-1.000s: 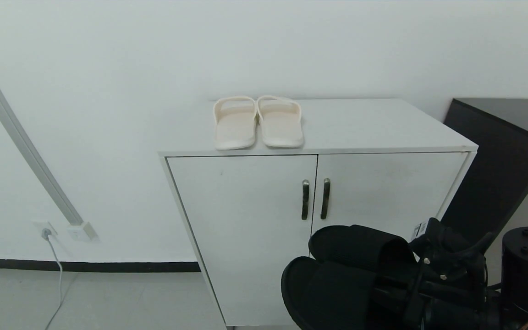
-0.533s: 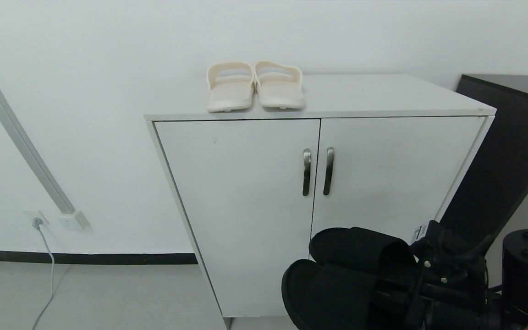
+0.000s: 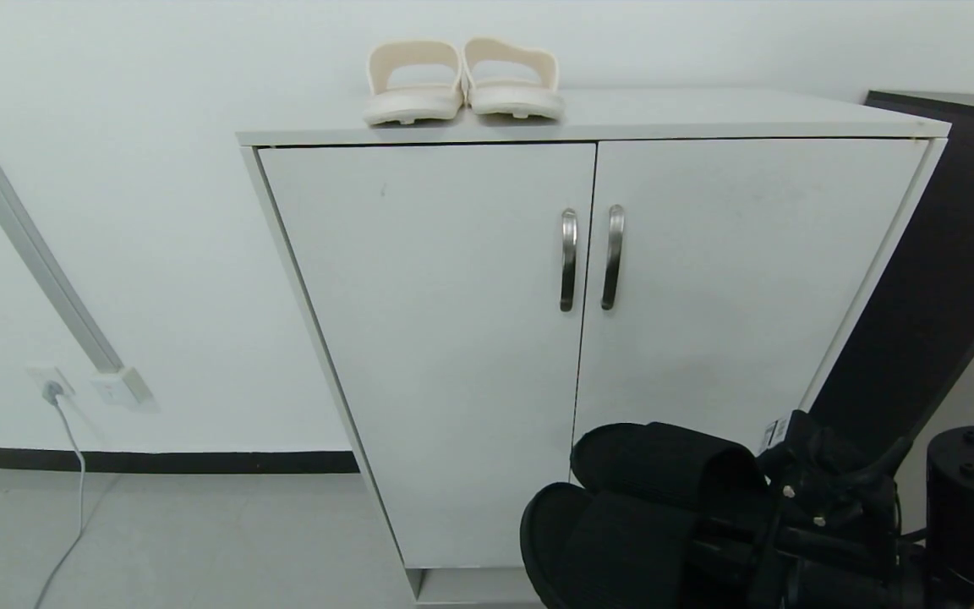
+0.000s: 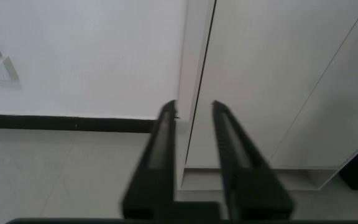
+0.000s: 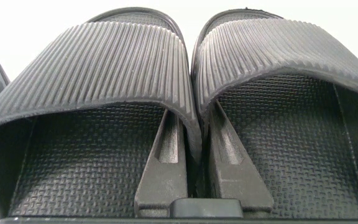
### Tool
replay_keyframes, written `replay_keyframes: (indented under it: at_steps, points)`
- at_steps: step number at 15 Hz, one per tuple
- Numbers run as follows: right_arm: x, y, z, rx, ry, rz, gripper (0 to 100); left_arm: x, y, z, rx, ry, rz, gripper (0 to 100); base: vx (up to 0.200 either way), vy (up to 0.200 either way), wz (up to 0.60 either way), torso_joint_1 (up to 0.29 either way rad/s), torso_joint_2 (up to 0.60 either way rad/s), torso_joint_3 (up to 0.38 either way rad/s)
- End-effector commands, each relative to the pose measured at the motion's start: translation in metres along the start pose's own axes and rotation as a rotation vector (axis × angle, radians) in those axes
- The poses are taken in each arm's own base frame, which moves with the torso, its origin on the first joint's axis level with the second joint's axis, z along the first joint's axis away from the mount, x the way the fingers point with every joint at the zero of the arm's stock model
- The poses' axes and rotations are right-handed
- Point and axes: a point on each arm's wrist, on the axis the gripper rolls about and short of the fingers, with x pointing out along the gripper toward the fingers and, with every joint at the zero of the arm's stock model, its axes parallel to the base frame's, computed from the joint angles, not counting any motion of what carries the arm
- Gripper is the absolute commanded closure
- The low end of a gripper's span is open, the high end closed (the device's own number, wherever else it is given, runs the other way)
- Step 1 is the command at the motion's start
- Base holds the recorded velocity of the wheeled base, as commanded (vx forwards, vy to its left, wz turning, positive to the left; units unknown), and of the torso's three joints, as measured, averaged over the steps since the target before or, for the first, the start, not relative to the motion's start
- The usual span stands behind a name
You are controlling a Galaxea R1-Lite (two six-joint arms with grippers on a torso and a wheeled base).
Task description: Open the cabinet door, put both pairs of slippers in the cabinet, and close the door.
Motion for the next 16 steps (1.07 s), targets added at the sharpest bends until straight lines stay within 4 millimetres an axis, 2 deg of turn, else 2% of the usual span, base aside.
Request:
replay_keyframes:
  at_steps: [1, 16]
  points:
    - [-0.0001, 0.0003, 0.0, -0.001, 0.0, 0.002, 100, 0.0001, 0.0, 0.0, -0.001, 0.001, 0.001, 0, 0.0, 0.0, 0.0, 0.002, 0.08, 0.08]
    - [-0.0007, -0.0005, -0.0061, -0.009, 0.022, -0.002, 100, -0.0005, -0.0003, 0.002, 0.039, -0.009, -0.006, 0, 0.0, 0.0, 0.0, 0.0, 0.0, 0.0]
